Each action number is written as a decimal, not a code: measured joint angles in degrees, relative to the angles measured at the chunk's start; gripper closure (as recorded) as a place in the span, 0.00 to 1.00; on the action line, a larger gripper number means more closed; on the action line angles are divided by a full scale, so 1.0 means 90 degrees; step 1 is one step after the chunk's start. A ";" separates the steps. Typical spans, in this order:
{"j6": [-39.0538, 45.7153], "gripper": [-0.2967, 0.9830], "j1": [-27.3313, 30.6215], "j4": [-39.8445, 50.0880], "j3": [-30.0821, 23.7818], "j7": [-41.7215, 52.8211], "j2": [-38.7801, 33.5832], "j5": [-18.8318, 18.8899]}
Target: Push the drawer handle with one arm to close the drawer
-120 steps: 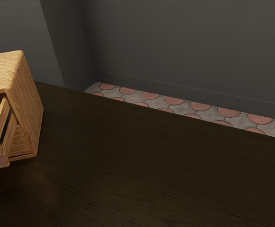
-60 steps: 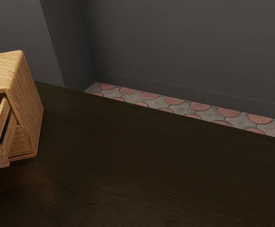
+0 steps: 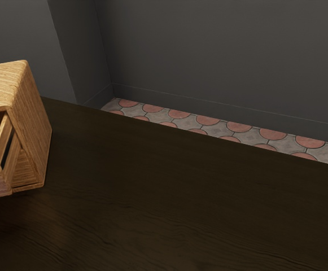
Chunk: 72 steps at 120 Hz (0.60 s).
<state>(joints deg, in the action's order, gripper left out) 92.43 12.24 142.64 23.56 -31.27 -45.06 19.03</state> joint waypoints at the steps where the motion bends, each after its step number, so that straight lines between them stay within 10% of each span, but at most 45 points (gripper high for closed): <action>1: 0.0017 0.85 0.0000 -0.0008 0.0000 0.0005 0.0012 0.0006; 72: 0.0925 0.85 -0.0071 -0.1545 0.0092 0.0619 0.1991 0.0026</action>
<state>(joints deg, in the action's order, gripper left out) 100.76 11.60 128.73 24.39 -25.69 -27.15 19.26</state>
